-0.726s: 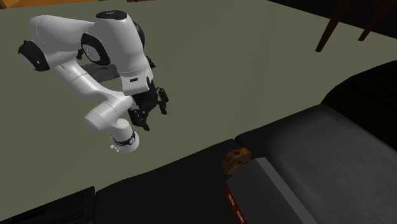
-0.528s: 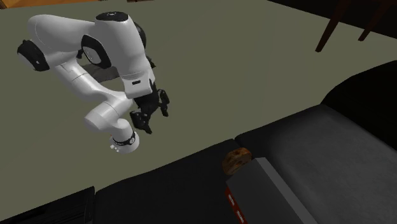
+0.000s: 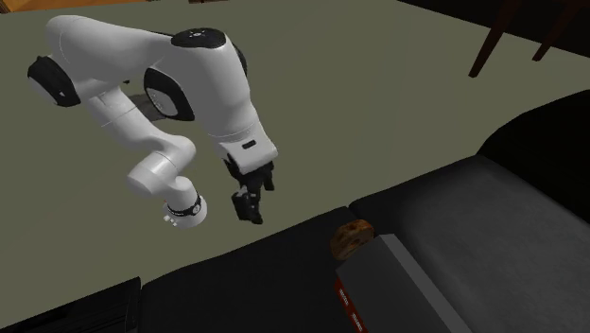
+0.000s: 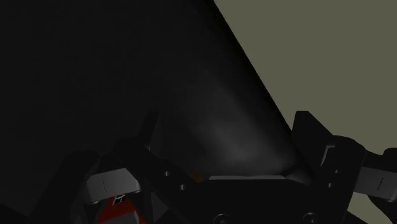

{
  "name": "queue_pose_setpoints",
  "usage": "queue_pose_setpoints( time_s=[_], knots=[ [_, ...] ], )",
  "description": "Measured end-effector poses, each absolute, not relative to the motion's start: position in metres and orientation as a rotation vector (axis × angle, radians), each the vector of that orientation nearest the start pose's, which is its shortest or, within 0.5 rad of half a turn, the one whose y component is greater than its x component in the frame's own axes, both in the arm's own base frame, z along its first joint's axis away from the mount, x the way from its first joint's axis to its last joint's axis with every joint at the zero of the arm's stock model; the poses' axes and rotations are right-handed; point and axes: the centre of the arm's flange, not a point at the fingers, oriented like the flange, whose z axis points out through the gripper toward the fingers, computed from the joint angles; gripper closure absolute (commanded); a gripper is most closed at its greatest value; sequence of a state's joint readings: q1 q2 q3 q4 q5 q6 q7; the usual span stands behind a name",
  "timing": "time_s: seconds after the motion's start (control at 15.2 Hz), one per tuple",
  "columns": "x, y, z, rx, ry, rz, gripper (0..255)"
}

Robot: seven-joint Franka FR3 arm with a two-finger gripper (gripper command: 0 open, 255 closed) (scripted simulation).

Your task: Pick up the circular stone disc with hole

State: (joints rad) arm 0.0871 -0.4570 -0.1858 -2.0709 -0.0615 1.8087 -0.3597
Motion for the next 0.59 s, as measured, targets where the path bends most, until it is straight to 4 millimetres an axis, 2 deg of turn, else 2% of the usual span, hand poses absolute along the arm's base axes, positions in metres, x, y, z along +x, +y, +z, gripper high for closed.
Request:
queue_pose_setpoints(
  time_s=[0.2, 0.59],
  knots=[
    [0.467, -0.068, 0.627, -3.084, -0.618, -0.296, 0],
    [0.550, -0.059, 0.628, -2.985, -0.968, -0.288, 0]
  ],
)
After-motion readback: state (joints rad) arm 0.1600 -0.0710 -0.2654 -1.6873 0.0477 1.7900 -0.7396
